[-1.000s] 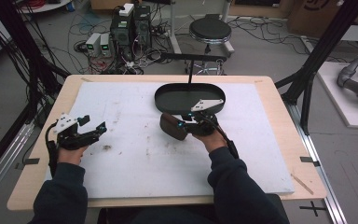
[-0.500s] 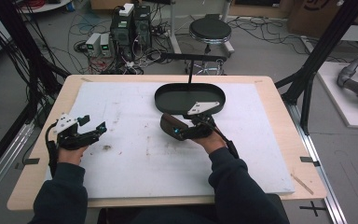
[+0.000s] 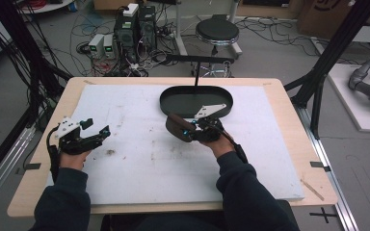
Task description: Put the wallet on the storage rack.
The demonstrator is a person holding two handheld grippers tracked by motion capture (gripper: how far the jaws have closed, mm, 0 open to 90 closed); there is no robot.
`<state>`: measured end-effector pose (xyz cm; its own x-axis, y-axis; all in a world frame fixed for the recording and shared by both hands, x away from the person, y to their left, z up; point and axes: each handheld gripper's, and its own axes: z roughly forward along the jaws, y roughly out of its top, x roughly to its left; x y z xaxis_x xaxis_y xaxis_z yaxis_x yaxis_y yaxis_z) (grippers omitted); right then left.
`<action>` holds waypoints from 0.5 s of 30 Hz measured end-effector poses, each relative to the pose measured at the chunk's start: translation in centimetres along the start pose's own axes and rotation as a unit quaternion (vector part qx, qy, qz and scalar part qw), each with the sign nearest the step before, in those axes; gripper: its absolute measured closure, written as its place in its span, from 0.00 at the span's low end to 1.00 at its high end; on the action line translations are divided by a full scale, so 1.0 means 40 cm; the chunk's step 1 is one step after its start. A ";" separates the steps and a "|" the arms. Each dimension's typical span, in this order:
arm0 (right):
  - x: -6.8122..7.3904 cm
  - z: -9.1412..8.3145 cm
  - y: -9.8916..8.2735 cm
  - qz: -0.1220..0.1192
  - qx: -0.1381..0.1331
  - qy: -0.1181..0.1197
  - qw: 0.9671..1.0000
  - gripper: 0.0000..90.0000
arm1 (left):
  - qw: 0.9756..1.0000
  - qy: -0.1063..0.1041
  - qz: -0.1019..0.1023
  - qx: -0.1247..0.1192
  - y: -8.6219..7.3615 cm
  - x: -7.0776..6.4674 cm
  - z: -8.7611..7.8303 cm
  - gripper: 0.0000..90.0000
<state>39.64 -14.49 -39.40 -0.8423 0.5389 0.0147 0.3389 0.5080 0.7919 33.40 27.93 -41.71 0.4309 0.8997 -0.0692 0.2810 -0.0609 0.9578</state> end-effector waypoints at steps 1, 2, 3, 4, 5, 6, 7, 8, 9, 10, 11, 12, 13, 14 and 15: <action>-0.004 -0.007 0.004 -0.001 -0.004 -0.002 1.000 0.74 | 1.000 0.000 0.000 0.000 0.000 0.000 0.000 0.28; -0.010 -0.013 0.007 0.001 -0.009 -0.006 1.000 0.74 | 1.000 -0.001 0.000 -0.001 0.000 -0.001 0.001 0.28; -0.019 -0.019 0.010 0.007 -0.015 -0.006 1.000 0.74 | 1.000 -0.001 0.000 -0.001 0.000 -0.001 0.001 0.28; -0.030 -0.025 0.013 0.015 -0.019 -0.007 1.000 0.74 | 1.000 -0.002 0.000 -0.002 0.000 -0.001 0.001 0.28; -0.042 -0.031 0.016 0.021 -0.031 -0.008 0.999 0.74 | 1.000 -0.002 0.000 -0.002 0.000 -0.001 0.001 0.28; -0.055 -0.037 0.020 0.031 -0.039 -0.006 0.999 0.74 | 1.000 -0.003 0.001 -0.003 0.000 -0.002 0.001 0.28; -0.055 -0.037 0.020 0.031 -0.039 -0.006 0.999 0.74 | 1.000 -0.003 0.001 -0.003 0.000 -0.002 0.001 0.28; -0.082 -0.046 0.036 0.033 -0.048 -0.016 0.998 0.74 | 1.000 -0.003 0.000 -0.003 0.000 -0.002 0.003 0.28; -0.093 -0.050 0.046 0.039 -0.051 -0.022 0.998 0.74 | 1.000 -0.003 0.000 -0.003 0.000 -0.002 0.003 0.28; -0.106 -0.053 0.056 0.043 -0.057 -0.024 0.997 0.74 | 1.000 -0.004 0.001 -0.003 -0.001 -0.001 0.004 0.28; -0.117 -0.055 0.067 0.045 -0.058 -0.031 0.997 0.74 | 1.000 -0.004 0.001 -0.003 -0.001 -0.001 0.004 0.28; -0.129 -0.055 0.078 0.042 -0.059 -0.041 0.997 0.74 | 1.000 -0.003 0.002 -0.002 -0.001 -0.001 0.004 0.28; -0.140 -0.055 0.087 0.049 -0.059 -0.046 0.996 0.74 | 1.000 -0.003 0.000 -0.003 -0.001 -0.001 0.004 0.28; -0.154 -0.051 0.095 0.051 -0.058 -0.049 0.996 0.74 | 1.000 -0.003 0.000 -0.003 -0.001 -0.001 0.004 0.28; -0.166 -0.045 0.101 0.055 -0.055 -0.055 0.995 0.74 | 1.000 -0.003 0.000 -0.003 -0.001 -0.001 0.004 0.28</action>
<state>45.85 -17.22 -35.20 -0.7489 0.6613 0.0426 0.3737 0.3683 0.8513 33.51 27.83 -41.79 0.4365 0.8969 -0.0708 0.2755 -0.0583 0.9595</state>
